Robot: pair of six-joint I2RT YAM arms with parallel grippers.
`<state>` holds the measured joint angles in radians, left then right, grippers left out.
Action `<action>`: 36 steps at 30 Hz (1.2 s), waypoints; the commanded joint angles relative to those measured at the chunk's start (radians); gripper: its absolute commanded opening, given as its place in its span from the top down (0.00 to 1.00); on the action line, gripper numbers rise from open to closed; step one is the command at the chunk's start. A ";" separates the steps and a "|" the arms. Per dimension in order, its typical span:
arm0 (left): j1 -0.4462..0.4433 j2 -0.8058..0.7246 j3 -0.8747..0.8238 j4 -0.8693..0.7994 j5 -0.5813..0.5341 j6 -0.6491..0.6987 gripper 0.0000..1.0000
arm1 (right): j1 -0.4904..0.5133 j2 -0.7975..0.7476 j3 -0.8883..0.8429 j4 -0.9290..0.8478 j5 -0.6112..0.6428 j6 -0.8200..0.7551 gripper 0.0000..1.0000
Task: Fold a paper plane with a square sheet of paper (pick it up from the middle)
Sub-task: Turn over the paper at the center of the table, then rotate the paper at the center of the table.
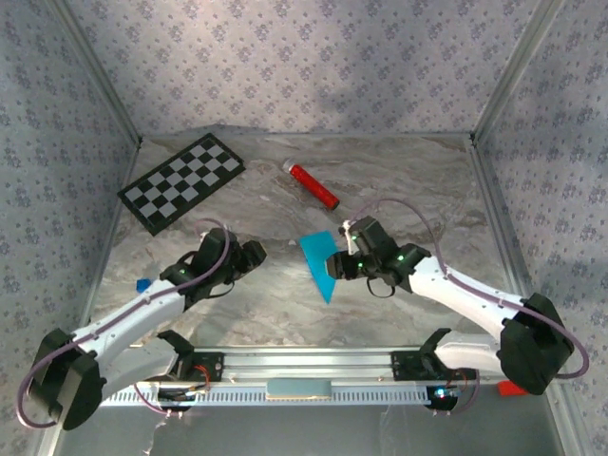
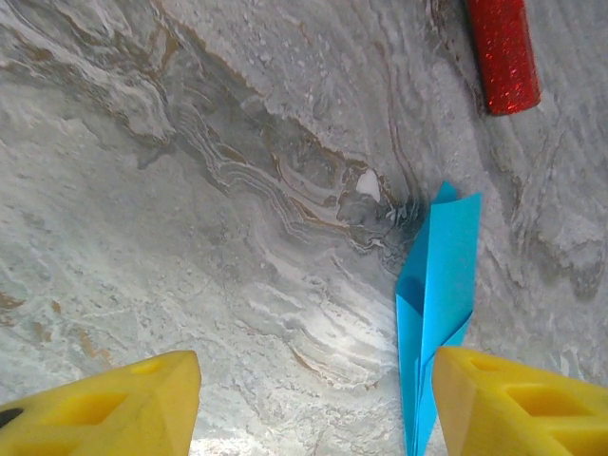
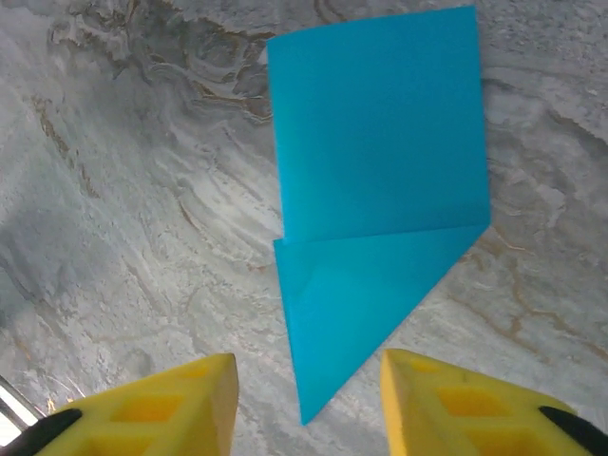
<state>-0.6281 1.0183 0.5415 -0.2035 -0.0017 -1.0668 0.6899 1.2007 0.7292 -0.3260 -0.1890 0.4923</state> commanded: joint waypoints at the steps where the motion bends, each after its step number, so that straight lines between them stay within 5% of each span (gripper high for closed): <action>1: 0.008 0.042 0.041 0.063 0.060 0.002 0.36 | -0.061 0.016 -0.034 0.106 -0.213 0.086 0.63; 10: -0.007 0.127 0.074 0.070 0.099 -0.002 0.39 | -0.098 0.242 -0.022 0.201 -0.388 0.191 0.80; 23: -0.017 0.191 0.080 0.168 0.181 -0.013 0.56 | -0.081 0.434 -0.013 0.210 -0.352 0.278 0.89; 36: -0.074 0.505 0.284 0.265 0.307 0.021 0.76 | -0.028 0.457 -0.073 0.307 -0.311 0.478 0.90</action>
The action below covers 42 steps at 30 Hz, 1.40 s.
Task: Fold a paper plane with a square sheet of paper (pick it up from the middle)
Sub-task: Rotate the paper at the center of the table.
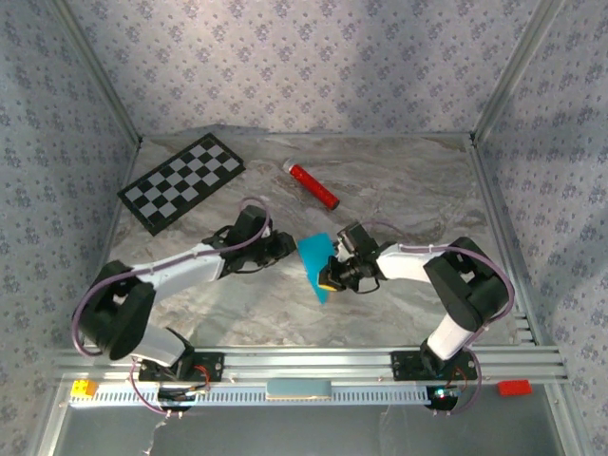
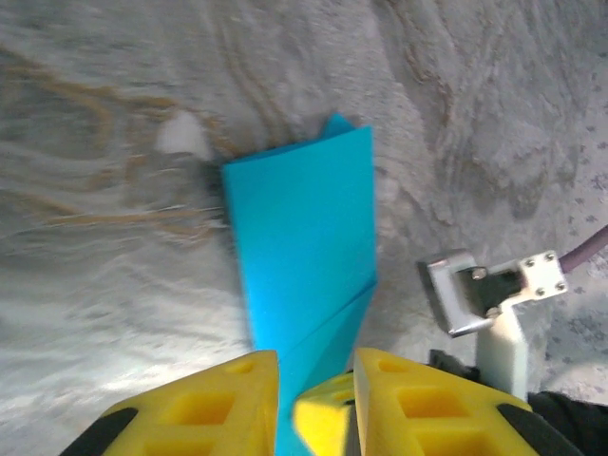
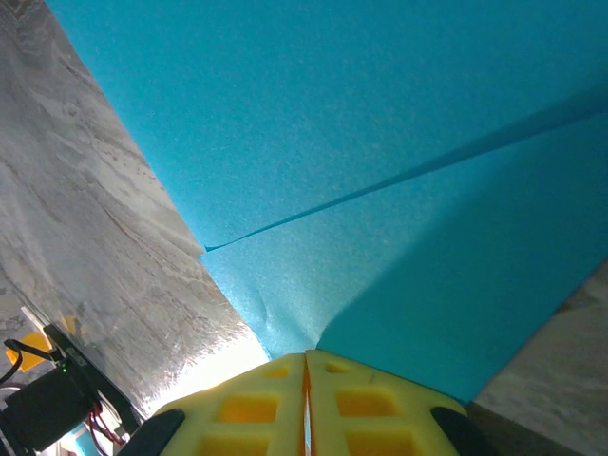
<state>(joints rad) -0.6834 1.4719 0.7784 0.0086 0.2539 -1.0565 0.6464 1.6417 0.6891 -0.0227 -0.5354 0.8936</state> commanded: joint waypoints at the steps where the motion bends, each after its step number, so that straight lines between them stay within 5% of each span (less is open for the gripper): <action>1: -0.027 0.082 0.067 0.059 0.061 0.010 0.77 | 0.018 0.016 -0.037 0.015 0.037 0.090 0.90; 17: -0.058 0.364 0.132 0.073 0.069 -0.040 0.92 | 0.048 -0.015 -0.091 0.105 0.059 0.221 0.90; 24: -0.061 0.369 0.076 0.081 0.065 -0.035 0.95 | 0.032 -0.161 -0.091 0.040 0.114 0.177 0.82; 29: -0.084 0.363 0.058 0.079 0.076 0.004 0.96 | -0.064 -0.259 -0.115 -0.067 0.143 0.126 0.71; 35: -0.122 0.364 0.084 0.066 0.103 0.054 0.97 | -0.209 -0.276 -0.174 -0.033 0.034 0.096 0.64; 42: -0.135 0.367 0.124 0.027 0.101 0.079 0.96 | -0.238 -0.241 -0.163 -0.028 -0.003 0.079 0.62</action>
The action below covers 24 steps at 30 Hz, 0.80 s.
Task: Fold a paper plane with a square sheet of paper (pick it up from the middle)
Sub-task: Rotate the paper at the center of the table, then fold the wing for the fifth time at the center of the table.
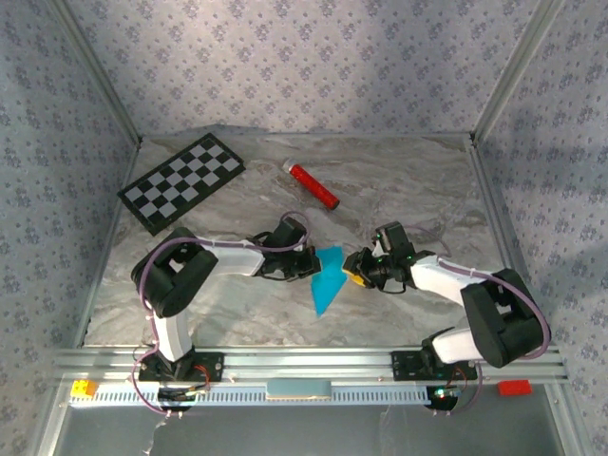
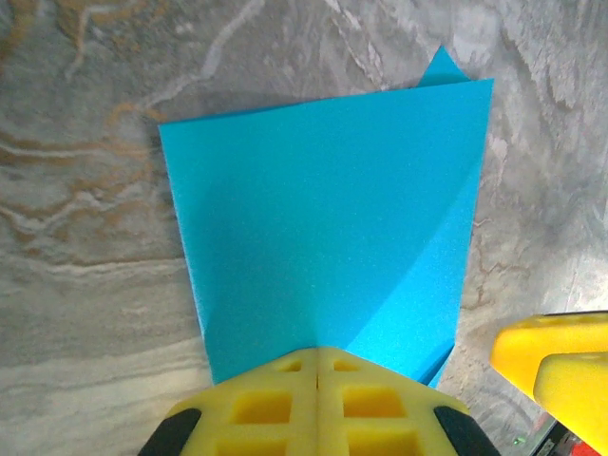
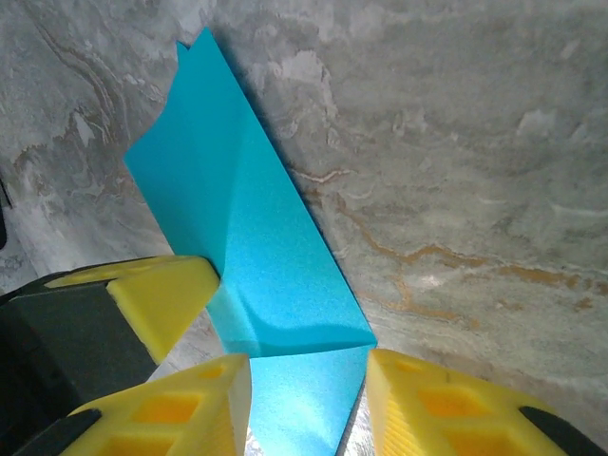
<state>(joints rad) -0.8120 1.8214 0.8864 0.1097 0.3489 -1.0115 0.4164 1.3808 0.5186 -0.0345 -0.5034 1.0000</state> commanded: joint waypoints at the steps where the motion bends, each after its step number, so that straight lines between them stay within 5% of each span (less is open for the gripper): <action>1: -0.007 0.016 0.019 -0.079 0.006 0.036 0.96 | -0.007 0.025 0.009 -0.013 -0.036 -0.030 0.61; 24: -0.006 0.024 0.011 -0.106 -0.037 0.001 0.98 | 0.012 0.109 0.051 -0.042 -0.066 -0.072 0.68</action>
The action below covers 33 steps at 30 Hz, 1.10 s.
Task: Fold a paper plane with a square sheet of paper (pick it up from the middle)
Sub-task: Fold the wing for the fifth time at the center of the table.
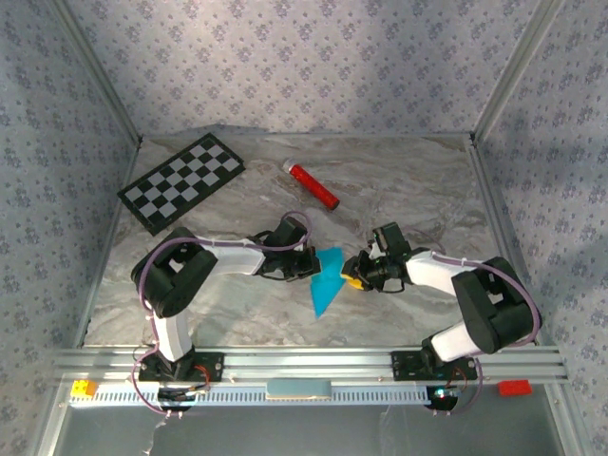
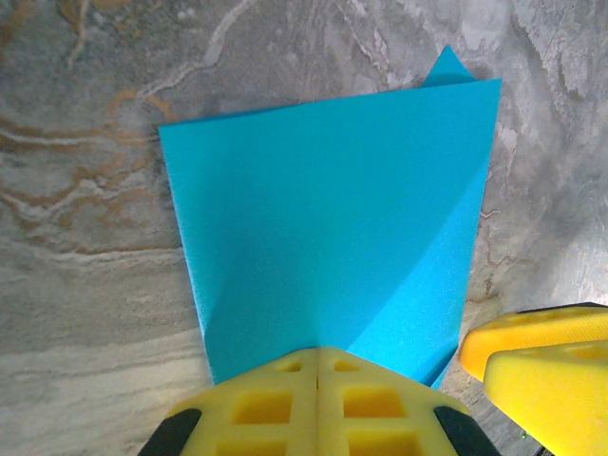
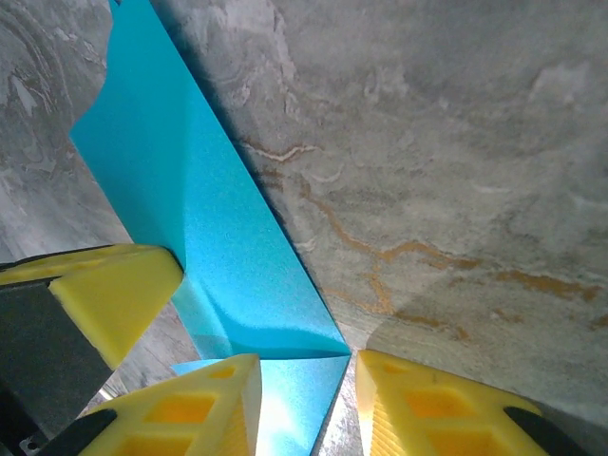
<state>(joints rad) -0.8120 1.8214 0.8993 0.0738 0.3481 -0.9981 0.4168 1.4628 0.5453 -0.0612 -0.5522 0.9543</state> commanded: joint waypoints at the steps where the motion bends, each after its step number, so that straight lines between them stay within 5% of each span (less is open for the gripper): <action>1: -0.005 0.024 -0.002 -0.071 -0.040 -0.014 0.99 | 0.016 0.030 0.025 -0.015 -0.017 -0.026 0.69; 12: -0.006 0.015 -0.013 -0.074 -0.046 -0.013 1.00 | 0.006 -0.018 0.105 -0.169 0.108 -0.164 0.68; 24: -0.005 0.015 -0.011 -0.070 -0.043 -0.014 1.00 | -0.083 0.145 0.218 -0.133 -0.063 -0.303 0.65; 33: -0.005 0.016 -0.008 -0.073 -0.039 -0.011 1.00 | -0.063 0.230 0.293 -0.205 -0.040 -0.381 0.65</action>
<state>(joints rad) -0.8120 1.8217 0.8993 0.0731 0.3443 -1.0080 0.3431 1.6646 0.8005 -0.2050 -0.5915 0.6331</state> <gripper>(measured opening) 0.046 0.347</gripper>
